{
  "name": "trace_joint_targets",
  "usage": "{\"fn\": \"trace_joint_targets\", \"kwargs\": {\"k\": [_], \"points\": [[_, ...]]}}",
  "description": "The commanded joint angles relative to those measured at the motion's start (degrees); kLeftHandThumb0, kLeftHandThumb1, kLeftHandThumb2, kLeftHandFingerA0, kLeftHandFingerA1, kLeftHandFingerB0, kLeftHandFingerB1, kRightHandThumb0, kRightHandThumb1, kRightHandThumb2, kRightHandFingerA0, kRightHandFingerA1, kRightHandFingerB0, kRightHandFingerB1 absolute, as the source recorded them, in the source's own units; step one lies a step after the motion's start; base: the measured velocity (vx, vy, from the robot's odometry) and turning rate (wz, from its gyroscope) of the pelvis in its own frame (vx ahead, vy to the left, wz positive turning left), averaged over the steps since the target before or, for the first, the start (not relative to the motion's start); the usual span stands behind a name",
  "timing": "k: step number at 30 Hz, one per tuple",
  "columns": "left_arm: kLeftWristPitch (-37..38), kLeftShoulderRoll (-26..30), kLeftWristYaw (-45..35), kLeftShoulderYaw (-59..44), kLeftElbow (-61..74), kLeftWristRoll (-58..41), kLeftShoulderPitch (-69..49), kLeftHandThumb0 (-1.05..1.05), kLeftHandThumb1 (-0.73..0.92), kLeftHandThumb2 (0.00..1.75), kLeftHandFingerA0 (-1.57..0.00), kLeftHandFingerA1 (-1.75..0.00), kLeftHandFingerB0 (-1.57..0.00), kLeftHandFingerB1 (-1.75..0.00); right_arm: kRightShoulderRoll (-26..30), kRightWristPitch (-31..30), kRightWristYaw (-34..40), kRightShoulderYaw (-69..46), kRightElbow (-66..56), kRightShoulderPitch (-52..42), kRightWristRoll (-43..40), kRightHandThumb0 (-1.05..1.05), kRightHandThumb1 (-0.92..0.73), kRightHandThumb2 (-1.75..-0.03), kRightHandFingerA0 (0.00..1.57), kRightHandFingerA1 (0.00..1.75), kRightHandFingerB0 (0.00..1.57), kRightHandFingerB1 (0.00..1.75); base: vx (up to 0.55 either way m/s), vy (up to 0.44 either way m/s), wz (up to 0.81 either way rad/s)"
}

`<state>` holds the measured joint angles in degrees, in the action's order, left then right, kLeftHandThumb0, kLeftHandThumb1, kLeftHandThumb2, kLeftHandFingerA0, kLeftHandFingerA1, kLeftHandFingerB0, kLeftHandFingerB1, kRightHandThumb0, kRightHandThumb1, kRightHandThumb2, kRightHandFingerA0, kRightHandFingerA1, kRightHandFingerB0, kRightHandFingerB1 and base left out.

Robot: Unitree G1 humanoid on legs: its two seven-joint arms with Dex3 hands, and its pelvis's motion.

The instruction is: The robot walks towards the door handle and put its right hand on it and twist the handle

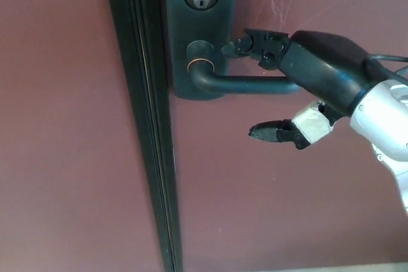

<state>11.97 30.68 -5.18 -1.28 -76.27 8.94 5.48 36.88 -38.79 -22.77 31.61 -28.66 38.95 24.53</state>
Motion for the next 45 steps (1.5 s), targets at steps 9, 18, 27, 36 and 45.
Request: {"fn": "trace_joint_targets", "kwargs": {"k": [9,18,27,36,45], "points": [[0.3,0.3,-0.5,-0.3,0.1,0.5,-0.5,-0.32,0.59,0.58,-0.68,-0.47,-0.55,-0.42,-1.3,1.3,-7.8,4.3,5.0,5.2,9.8,-0.55,-0.4,-0.8,0.34,0.51,0.19,0.42,0.0,0.0,0.0],[0.3,0.3,-0.7,-0.6,0.1,0.1,-0.6,-0.32,0.59,0.58,-0.67,-0.47,-0.55,-0.42,-3.8,1.6,-12.3,7.2,7.8,7.1,13.6,-0.55,-0.41,-0.8,0.36,0.52,0.2,0.43,0.0,0.0,0.0],[0.2,0.3,-0.8,-0.7,-0.2,0.1,-0.3,-0.31,0.59,0.58,-0.67,-0.46,-0.55,-0.42,-5.9,3.1,-15.4,7.2,10.7,7.6,15.3,-0.57,-0.42,-0.8,0.38,0.52,0.26,0.44,0.0,0.0,0.0],[0.6,0.4,-0.3,-0.2,-0.1,0.7,-0.4,-0.31,0.59,0.58,-0.69,-0.47,-0.56,-0.42,-8.3,4.2,-16.4,6.7,14.0,6.5,16.8,-0.57,-0.53,-0.56,0.4,0.37,0.33,0.33,0.0,0.0,0.0],[0.5,0.4,-0.4,-0.1,0.1,0.7,-0.4,-0.32,0.59,0.59,-0.7,-0.48,-0.56,-0.43,-11.1,6.7,-14.2,5.5,18.8,5.2,18.9,-0.55,-0.53,-0.56,0.41,0.39,0.26,0.32,0.0,0.0,0.0]]}}
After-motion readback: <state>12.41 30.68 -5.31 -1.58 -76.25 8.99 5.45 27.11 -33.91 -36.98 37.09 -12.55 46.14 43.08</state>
